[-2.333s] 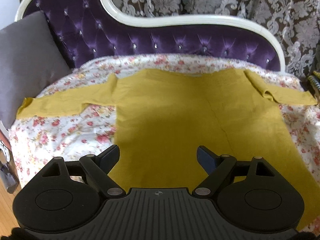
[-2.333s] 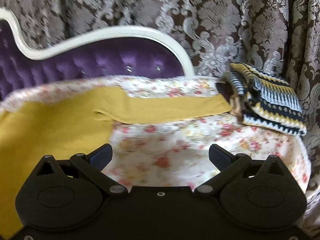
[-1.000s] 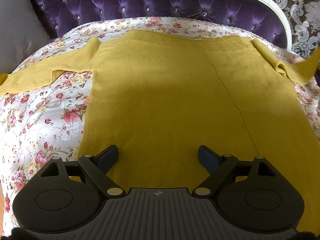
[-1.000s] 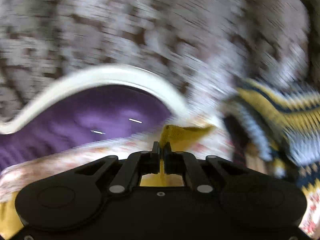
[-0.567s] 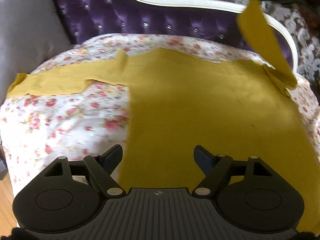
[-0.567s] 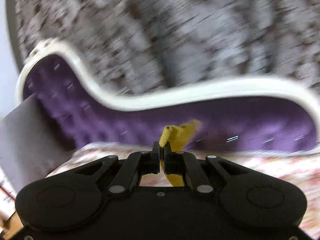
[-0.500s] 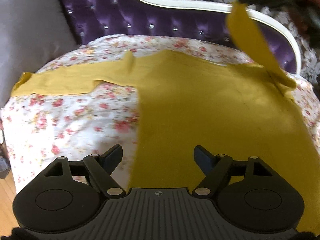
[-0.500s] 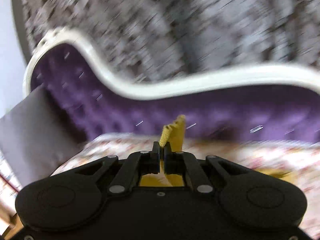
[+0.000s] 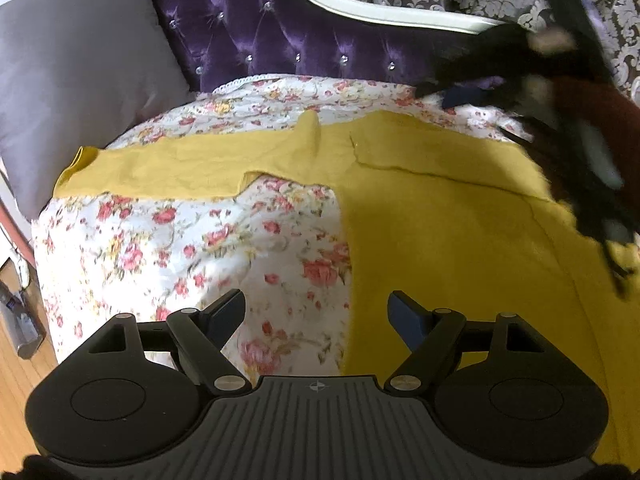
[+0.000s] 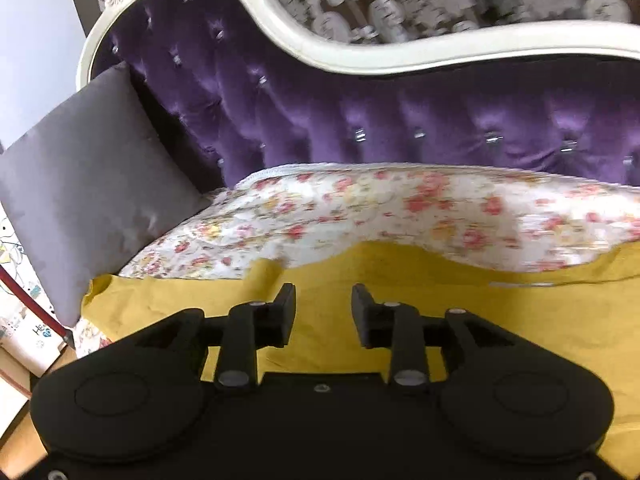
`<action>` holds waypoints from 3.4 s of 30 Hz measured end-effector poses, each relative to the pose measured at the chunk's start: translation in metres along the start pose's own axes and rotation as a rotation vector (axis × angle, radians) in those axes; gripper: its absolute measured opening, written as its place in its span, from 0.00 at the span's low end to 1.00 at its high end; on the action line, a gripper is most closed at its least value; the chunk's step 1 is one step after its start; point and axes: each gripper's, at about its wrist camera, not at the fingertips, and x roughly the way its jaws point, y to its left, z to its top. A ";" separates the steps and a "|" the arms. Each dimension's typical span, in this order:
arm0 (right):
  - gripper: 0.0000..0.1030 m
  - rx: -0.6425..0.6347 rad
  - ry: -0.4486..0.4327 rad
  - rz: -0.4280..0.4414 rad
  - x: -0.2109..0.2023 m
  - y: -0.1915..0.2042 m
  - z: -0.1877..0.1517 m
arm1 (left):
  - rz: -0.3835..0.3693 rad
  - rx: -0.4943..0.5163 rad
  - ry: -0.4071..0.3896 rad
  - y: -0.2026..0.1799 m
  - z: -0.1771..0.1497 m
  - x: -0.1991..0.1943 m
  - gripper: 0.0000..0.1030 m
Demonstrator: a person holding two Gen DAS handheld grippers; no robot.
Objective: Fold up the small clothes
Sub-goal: 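Lift the sleeve with the right tool and fold it across the sweater body, then open the right tool and press the folded sleeve flat, then move the left tool to the other sleeve and close on its cuff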
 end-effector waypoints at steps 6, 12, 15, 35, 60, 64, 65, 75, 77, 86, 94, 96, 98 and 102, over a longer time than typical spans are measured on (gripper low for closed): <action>0.54 0.038 -0.020 -0.182 -0.063 -0.085 -0.008 | -0.023 0.016 -0.038 -0.005 0.034 0.012 0.76; 0.54 0.138 -0.043 -0.393 -0.115 -0.178 -0.019 | -0.011 0.061 -0.105 -0.032 0.079 0.035 0.76; 0.54 0.169 -0.034 -0.463 -0.124 -0.211 -0.023 | -0.013 0.070 -0.109 -0.047 0.093 0.056 0.76; 0.13 0.108 -0.041 -0.367 -0.092 -0.229 -0.040 | -0.061 0.065 0.021 -0.064 0.084 0.128 0.76; 1.00 0.132 -0.062 -0.307 -0.164 -0.119 -0.076 | -0.079 0.069 0.010 -0.064 0.043 0.072 0.87; 1.00 0.143 -0.010 -0.256 -0.170 -0.097 -0.107 | -0.070 0.064 -0.008 -0.055 0.018 0.033 0.87; 1.00 0.140 -0.001 -0.248 -0.171 -0.090 -0.115 | -0.070 0.064 -0.006 -0.053 0.011 0.026 0.87; 1.00 0.085 0.062 -0.294 -0.172 -0.048 -0.164 | -0.036 0.077 0.064 -0.041 -0.036 -0.002 0.87; 1.00 0.048 0.062 -0.327 -0.171 -0.043 -0.171 | -0.045 0.073 0.079 -0.041 -0.043 -0.001 0.87; 1.00 -0.032 0.050 -0.368 -0.164 -0.032 -0.187 | -0.029 0.053 0.022 -0.046 -0.054 -0.002 0.89; 1.00 -0.114 0.050 -0.413 -0.156 -0.023 -0.198 | -0.046 0.090 0.020 -0.040 -0.049 -0.005 0.67; 1.00 -0.122 0.054 -0.416 -0.156 -0.022 -0.198 | -0.035 0.063 -0.023 -0.027 -0.042 -0.011 0.66; 1.00 -0.112 0.053 -0.410 -0.156 -0.023 -0.198 | 0.002 0.011 -0.086 -0.004 -0.027 -0.016 0.66; 1.00 -0.106 0.055 -0.404 -0.157 -0.023 -0.197 | 0.078 -0.078 -0.141 0.044 0.008 -0.010 0.66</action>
